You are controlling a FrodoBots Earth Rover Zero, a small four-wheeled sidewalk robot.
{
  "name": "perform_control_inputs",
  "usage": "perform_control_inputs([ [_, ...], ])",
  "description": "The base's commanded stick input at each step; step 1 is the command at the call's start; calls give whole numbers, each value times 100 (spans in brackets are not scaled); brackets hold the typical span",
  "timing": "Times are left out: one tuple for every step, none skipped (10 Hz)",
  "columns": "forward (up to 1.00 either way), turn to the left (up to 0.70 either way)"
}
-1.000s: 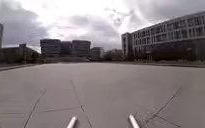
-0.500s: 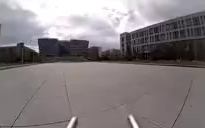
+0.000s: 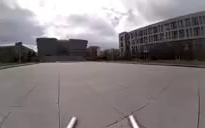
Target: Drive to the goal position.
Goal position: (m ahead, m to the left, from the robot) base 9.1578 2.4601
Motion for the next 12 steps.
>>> perform_control_inputs([
  [70,1],
  [70,1],
  [70,1],
  [70,1],
  [70,1],
  [70,1],
  [70,1],
  [70,1],
  [70,1],
  [70,1],
  [70,1],
  [70,1],
])
